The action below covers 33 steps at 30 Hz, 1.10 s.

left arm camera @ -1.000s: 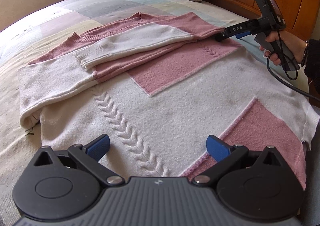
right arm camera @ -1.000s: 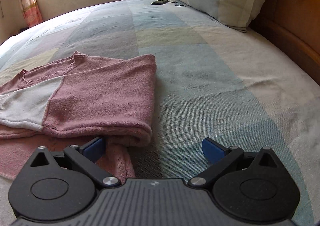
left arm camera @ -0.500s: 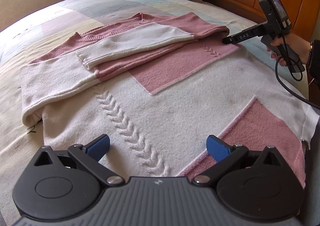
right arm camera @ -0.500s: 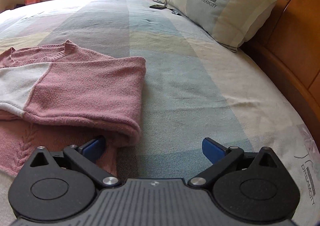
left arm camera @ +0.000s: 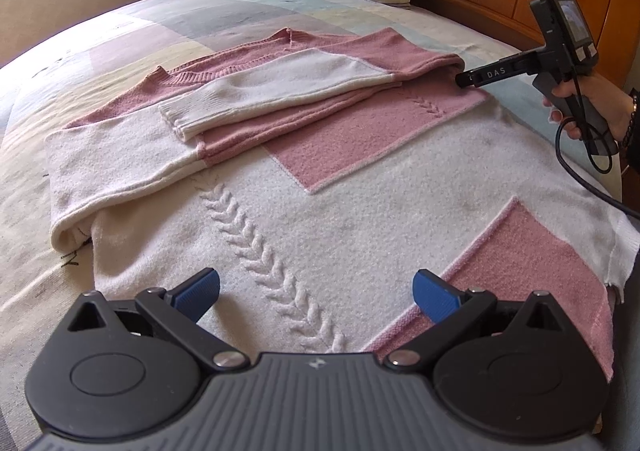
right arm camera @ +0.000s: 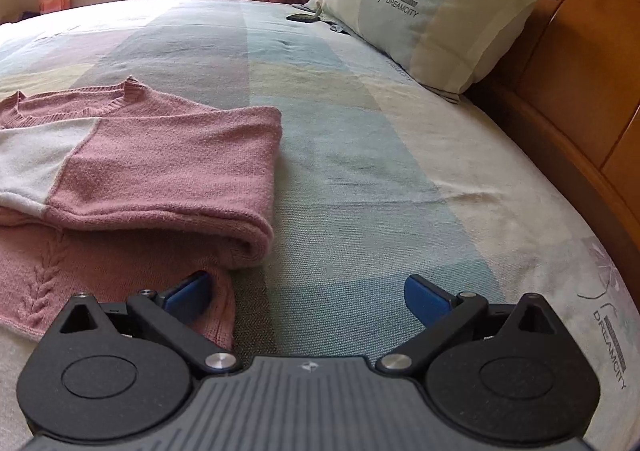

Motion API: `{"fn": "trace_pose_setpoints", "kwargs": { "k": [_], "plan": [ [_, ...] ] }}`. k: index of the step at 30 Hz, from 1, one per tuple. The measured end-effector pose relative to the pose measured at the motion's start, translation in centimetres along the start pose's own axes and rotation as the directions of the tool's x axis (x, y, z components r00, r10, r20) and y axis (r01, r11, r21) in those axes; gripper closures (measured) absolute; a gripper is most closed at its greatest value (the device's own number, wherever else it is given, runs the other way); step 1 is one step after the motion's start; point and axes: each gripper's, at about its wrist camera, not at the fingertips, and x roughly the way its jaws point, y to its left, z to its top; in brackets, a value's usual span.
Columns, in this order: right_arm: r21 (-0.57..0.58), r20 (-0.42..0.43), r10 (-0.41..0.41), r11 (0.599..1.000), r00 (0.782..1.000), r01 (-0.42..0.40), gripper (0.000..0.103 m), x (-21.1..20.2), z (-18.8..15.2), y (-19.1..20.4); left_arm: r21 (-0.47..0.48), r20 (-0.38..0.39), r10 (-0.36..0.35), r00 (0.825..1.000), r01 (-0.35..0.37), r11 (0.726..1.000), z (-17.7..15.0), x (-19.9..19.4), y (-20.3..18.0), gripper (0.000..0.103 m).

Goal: Fold clothes

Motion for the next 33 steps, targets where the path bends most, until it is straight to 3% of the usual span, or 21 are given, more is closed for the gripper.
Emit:
{"fn": "trace_pose_setpoints", "kwargs": {
  "k": [2, 4, 8, 11, 15, 18, 23, 26, 33],
  "plan": [
    [-0.022, 0.026, 0.010, 1.000, 1.000, -0.010, 0.000, -1.5, 0.0, 0.7, -0.004, 0.000, 0.002, 1.000, -0.002, 1.000, 0.0, 0.0, 0.1, 0.001],
    [-0.027, 0.064, 0.136, 0.991, 0.989, -0.134, 0.000, -3.5, -0.2, 1.4, -0.006, -0.001, 0.004, 1.000, -0.004, 1.000, -0.1, 0.0, 0.1, 0.001],
    [-0.065, 0.082, 0.389, 0.921, 0.918, -0.385, 0.000, -5.7, -0.8, 3.6, -0.006, -0.006, 0.008, 1.000, -0.008, 1.000, -0.1, 0.2, 0.2, 0.001],
    [-0.077, 0.033, 0.470, 0.881, 0.882, -0.467, 0.000, -5.0, -1.9, 5.3, -0.007, -0.006, 0.008, 1.000, -0.008, 1.000, -0.1, 0.2, 0.2, 0.001],
    [-0.028, 0.028, 0.442, 0.897, 0.897, -0.441, 0.000, -3.7, -3.2, 4.3, -0.009, -0.007, 0.008, 1.000, -0.008, 1.000, -0.2, 0.2, 0.3, 0.001],
    [0.070, 0.035, 0.443, 0.893, 0.896, -0.444, 0.000, -4.1, -2.9, 2.7, -0.014, -0.006, 0.008, 1.000, -0.008, 1.000, -0.2, 0.1, 0.3, 0.001],
    [0.001, 0.076, 0.457, 0.889, 0.886, -0.458, 0.000, -6.9, -2.0, 3.6, -0.014, -0.005, 0.007, 1.000, -0.007, 1.000, -0.3, 0.0, 0.2, 0.001],
    [-0.031, 0.074, 0.461, 0.887, 0.884, -0.460, 0.000, -6.2, -1.5, 4.9, -0.009, -0.005, 0.009, 1.000, -0.009, 1.000, -0.4, 0.0, 0.1, 0.001],
    [0.095, 0.019, 0.381, 0.920, 0.925, -0.381, 0.000, -3.7, -1.5, 4.5, -0.016, -0.003, 0.010, 1.000, -0.011, 1.000, -0.3, 0.0, 0.4, 0.001]
  ]
}}
